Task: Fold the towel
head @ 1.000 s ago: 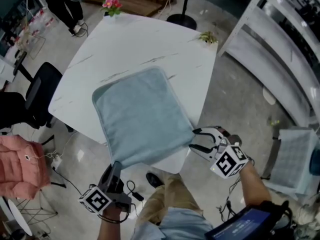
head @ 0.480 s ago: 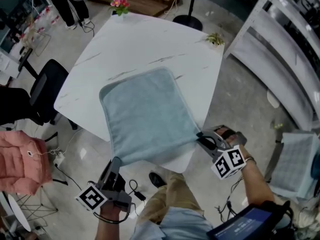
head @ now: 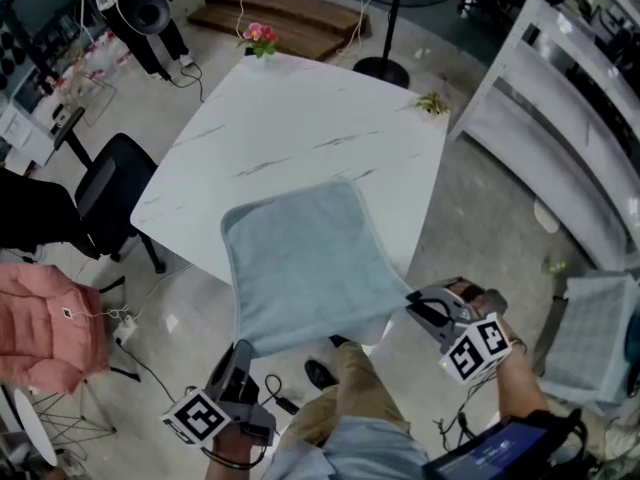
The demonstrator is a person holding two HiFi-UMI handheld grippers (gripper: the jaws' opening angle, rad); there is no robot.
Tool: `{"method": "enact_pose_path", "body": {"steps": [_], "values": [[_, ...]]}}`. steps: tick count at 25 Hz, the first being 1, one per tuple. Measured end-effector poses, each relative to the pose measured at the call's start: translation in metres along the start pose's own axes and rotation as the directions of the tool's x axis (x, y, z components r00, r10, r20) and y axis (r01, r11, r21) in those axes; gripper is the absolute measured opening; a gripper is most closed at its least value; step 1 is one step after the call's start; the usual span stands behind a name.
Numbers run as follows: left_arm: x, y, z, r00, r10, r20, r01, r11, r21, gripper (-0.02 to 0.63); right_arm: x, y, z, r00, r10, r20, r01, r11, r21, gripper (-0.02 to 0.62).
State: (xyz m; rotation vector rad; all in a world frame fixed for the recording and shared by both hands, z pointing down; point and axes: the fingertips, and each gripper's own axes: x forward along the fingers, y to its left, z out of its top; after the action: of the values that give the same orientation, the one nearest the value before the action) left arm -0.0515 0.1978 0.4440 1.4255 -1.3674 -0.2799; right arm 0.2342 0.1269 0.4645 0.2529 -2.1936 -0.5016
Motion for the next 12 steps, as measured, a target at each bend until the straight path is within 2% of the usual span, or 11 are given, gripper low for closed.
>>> {"method": "enact_pose_path", "body": {"steps": [5, 8, 12], "values": [[-0.004, -0.007, 0.019, 1.000, 0.004, 0.017, -0.004, 0.999, 0.046, 0.069, -0.008, -0.012, 0.021, 0.999, -0.002, 0.034, 0.001, 0.999, 0.036, 0.040], [0.005, -0.017, 0.043, 0.999, 0.013, 0.037, -0.016, 0.996, 0.083, 0.071, -0.005, -0.037, 0.033, 0.998, -0.011, 0.067, 0.006, 0.998, 0.067, 0.038], [0.032, -0.032, 0.078, 0.999, 0.004, 0.049, -0.008, 0.997, 0.075, 0.074, 0.009, -0.077, 0.034, 0.996, -0.014, 0.089, 0.004, 0.994, 0.108, 0.037]]}}
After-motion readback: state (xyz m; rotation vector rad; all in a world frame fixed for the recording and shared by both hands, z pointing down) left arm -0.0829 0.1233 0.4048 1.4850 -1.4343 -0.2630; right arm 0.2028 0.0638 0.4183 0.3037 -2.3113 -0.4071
